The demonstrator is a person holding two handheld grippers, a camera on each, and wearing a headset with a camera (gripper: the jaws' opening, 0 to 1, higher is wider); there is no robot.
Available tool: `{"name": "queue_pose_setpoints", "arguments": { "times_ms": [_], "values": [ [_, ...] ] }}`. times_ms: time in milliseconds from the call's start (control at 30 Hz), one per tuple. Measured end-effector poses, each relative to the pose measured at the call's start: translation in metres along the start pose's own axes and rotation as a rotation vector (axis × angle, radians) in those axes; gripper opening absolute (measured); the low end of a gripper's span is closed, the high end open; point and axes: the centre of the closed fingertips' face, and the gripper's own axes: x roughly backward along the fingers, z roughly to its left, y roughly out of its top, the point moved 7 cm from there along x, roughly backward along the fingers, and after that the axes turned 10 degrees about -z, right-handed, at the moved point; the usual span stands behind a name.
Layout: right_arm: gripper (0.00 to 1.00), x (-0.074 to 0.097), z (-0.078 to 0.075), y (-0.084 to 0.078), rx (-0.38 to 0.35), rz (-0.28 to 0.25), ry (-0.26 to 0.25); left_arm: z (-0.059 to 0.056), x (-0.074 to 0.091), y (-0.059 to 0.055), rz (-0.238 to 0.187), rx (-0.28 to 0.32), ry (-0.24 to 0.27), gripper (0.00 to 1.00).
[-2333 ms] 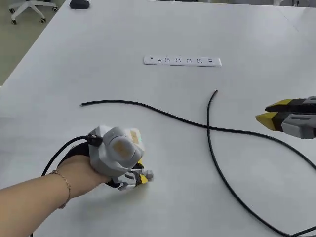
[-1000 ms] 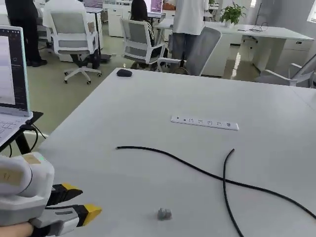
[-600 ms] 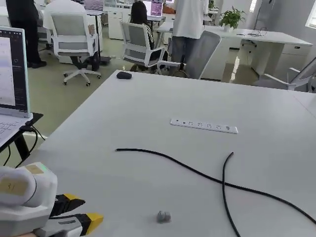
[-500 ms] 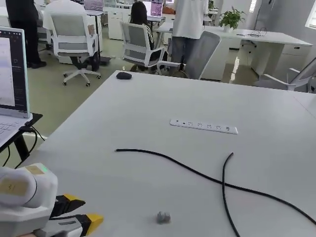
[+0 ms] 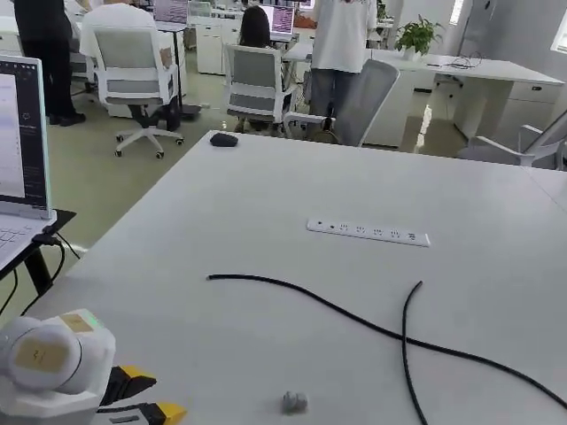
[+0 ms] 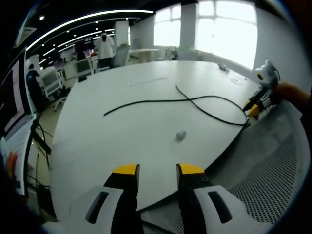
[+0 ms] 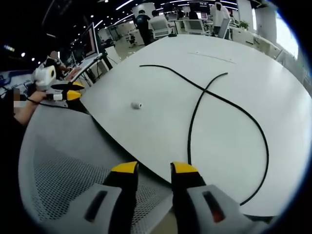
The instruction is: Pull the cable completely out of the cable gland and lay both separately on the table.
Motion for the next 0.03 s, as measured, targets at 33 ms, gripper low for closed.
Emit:
{"name": "queue_pose_setpoints", "arguments": {
  "times_ms": [33],
  "values": [
    [0.27, 0.0, -0.0004, 0.0, -0.001, -0.001, -0.001, 0.0, -0.0001, -0.0004, 0.003, 0.002, -0.001, 0.31]
  ]
}}
